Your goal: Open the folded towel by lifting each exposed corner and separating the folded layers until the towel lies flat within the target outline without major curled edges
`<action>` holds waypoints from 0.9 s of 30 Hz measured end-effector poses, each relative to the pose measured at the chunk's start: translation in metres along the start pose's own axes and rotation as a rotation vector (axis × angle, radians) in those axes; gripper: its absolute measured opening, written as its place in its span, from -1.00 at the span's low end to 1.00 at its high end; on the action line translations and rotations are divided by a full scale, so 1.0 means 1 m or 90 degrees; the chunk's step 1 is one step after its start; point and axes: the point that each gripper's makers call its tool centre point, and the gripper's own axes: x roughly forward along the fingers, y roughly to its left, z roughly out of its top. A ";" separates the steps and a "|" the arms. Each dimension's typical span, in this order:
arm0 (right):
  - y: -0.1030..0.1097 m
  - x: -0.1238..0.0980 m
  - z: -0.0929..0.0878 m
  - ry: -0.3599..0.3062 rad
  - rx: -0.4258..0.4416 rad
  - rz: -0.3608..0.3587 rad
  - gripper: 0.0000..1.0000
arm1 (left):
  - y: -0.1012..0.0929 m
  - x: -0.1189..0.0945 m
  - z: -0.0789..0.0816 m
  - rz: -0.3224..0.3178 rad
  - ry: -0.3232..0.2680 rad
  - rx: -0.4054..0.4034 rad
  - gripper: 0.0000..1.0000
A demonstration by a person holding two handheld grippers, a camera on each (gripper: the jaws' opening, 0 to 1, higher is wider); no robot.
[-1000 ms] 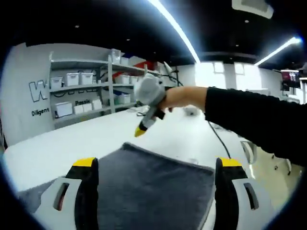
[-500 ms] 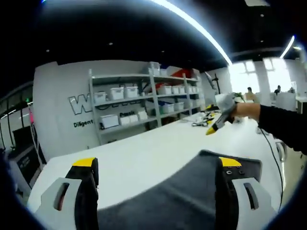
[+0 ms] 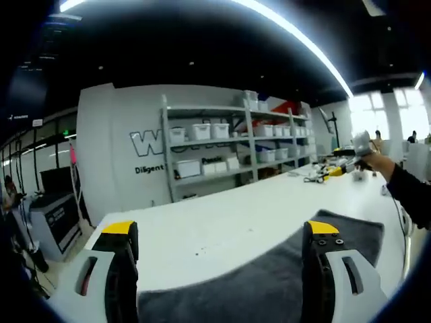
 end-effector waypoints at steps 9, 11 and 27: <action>0.000 -0.007 -0.003 -0.014 0.041 -0.007 0.97 | 0.047 -0.042 -0.008 0.043 0.022 0.065 1.00; 0.004 -0.010 -0.004 -0.015 0.041 -0.006 0.97 | 0.053 -0.048 -0.012 0.042 0.019 0.051 0.99; 0.051 -0.032 -0.033 -0.010 0.007 0.014 0.99 | 0.062 -0.067 -0.048 0.014 -0.001 0.058 0.99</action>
